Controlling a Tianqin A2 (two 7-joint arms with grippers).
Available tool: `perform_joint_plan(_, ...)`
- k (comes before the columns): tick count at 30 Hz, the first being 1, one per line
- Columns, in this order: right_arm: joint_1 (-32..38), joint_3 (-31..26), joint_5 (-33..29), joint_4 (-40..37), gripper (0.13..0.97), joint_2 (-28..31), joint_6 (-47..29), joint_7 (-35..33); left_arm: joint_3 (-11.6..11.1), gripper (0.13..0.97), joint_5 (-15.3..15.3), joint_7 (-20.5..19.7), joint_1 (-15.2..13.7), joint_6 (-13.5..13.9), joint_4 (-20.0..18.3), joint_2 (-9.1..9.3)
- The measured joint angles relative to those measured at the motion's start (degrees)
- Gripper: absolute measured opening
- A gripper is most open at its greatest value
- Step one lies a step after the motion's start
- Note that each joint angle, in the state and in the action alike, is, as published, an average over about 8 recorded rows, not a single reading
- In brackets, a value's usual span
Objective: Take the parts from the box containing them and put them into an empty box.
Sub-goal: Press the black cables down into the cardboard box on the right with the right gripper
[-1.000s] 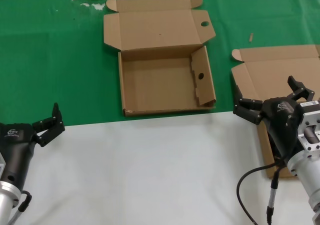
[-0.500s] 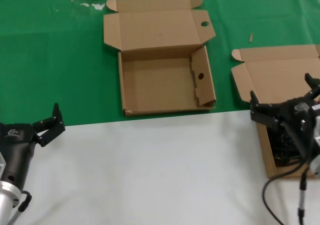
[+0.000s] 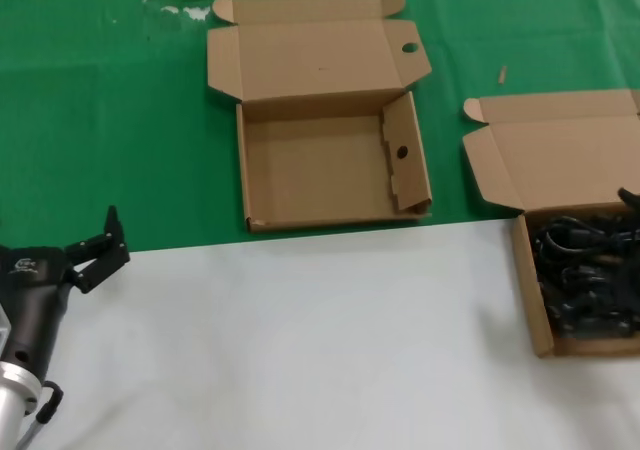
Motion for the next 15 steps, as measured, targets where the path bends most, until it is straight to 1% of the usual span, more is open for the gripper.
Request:
perform_joint_plan(4,-2.4,6.1,0.7,-1.9,0.966,3.0,-8.5,-7.4,0.0,0.966,0.0,0.0,0.0,0.0,0.0,0.00)
perform_joint_plan(8,-2.1,9.7,-0.3,-5.5,0.966,5.9,-14.4,-14.7,0.0,0.966,0.0,0.0,0.0,0.0,0.0,0.00)
perform_joint_plan(11,-0.1,10.1,-1.7,-8.6,0.966,8.2,-17.3,-19.6,0.0,0.966,0.0,0.0,0.0,0.0,0.0,0.00)
perform_joint_plan(15,3.0,8.3,-3.9,-12.1,0.966,11.1,-20.3,-24.9,0.0,0.966,0.0,0.0,0.0,0.0,0.0,0.00)
